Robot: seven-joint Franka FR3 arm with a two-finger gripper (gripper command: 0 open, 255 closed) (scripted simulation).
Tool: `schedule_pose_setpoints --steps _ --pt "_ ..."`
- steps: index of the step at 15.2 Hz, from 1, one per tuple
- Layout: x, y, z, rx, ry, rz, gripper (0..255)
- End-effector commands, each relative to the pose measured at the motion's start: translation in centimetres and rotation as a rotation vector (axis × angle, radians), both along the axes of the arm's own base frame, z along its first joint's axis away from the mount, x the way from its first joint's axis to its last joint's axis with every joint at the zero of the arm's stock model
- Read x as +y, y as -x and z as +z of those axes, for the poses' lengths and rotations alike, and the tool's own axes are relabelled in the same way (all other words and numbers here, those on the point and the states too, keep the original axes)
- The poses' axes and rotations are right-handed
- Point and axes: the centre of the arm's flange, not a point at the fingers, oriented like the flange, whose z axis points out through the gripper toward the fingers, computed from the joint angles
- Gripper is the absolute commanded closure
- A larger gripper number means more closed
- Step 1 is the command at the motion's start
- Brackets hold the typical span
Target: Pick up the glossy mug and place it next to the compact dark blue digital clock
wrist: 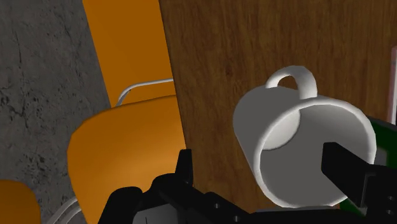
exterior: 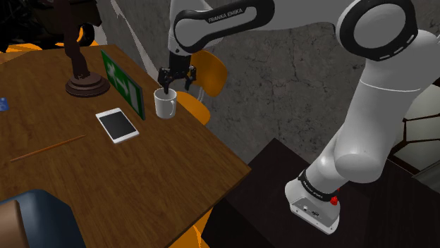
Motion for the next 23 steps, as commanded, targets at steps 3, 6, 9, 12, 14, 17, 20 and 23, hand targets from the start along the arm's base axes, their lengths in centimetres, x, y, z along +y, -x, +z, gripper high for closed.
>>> schedule_pose_setpoints --steps 3,6,9,12,14,17,20,23 --pt "0.3 -0.4 -2.0 -0.001 -0.002 -0.001 0" --pt "0.4 -0.4 -3.9 -0.001 -0.002 -0.001 0" --pt "0.4 -0.4 -3.9 -0.001 -0.002 -0.001 0" --pt "0.4 -0.4 -3.9 -0.001 -0.002 -0.001 0" --pt "0.4 -0.4 -3.9 -0.001 -0.002 -0.001 0" --pt "0.4 -0.4 -3.9 -0.001 -0.002 -0.001 255" --pt "0.4 -0.4 -3.9 -0.001 -0.002 -0.001 255" --pt "0.5 -0.4 -3.9 -0.001 -0.002 -0.001 255"
